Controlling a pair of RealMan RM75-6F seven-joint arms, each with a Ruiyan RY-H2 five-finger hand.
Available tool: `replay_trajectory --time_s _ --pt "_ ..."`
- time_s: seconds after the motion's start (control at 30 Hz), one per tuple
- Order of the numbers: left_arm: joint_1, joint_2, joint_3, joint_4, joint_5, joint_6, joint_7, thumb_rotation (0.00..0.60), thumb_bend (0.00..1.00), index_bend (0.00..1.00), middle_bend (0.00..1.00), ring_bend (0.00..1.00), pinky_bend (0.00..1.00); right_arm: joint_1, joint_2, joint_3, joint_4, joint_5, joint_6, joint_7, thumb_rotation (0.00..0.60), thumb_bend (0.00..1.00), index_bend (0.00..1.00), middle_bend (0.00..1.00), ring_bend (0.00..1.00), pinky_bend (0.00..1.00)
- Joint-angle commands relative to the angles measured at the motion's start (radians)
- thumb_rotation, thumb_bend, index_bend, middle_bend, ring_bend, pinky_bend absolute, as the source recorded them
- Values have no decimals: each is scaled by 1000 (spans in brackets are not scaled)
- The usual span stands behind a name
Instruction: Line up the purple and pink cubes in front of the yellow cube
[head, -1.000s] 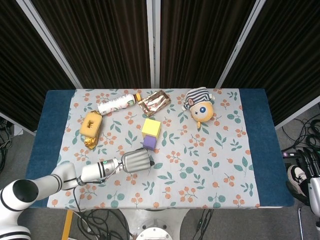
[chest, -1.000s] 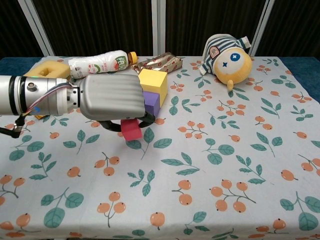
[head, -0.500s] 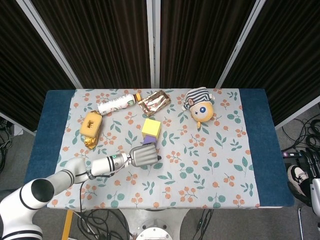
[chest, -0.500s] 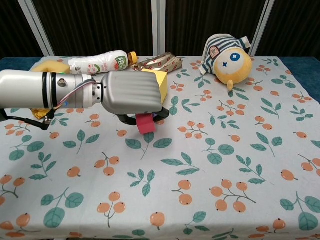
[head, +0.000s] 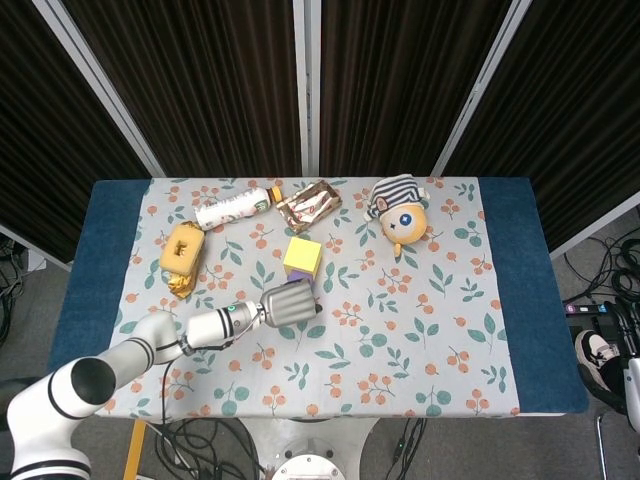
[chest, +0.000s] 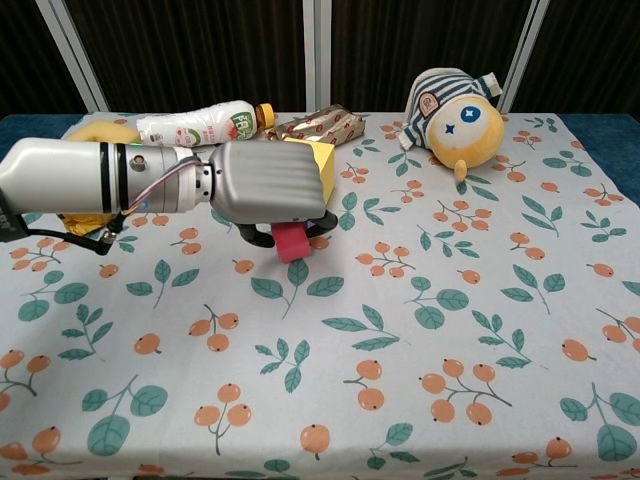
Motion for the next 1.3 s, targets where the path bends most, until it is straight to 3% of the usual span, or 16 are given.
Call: replay_trajectory --time_s 0.03,0.3,0.5,0.63,0.8,1.0,1.3 --pt "1 -3 0 2 -6 0 5 600 242 500 797 803 704 -2 0 -1 2 0 1 1 600 139 0 51 1 122" --pt "21 9 3 -16 -24 30 -2 600 212 449 787 790 704 -3 2 0 0 -3 3 0 600 139 0 51 1 123" --pt "94 48 -7 -83 -42 198 -117 600 206 399 762 785 705 -2 3 0 2 -5 3 2 600 139 0 51 1 125" --pt "132 27 -35 -114 -69 267 -155 600 178 304 748 782 707 6 -1 0 1 -11 -6 2 600 139 0 51 1 125" --pt "141 -28 -70 -126 -105 246 -118 600 93 180 746 782 710 6 2 0 -2 -19 -1 -3 600 139 0 51 1 128" --pt "133 -107 -114 -87 -149 191 -42 600 7 136 753 784 716 -2 5 -1 -3 -13 7 -2 600 139 0 51 1 129" --pt "142 -184 -147 1 -188 174 44 600 0 90 767 786 726 -6 8 1 2 -9 13 6 600 138 0 50 2 130"
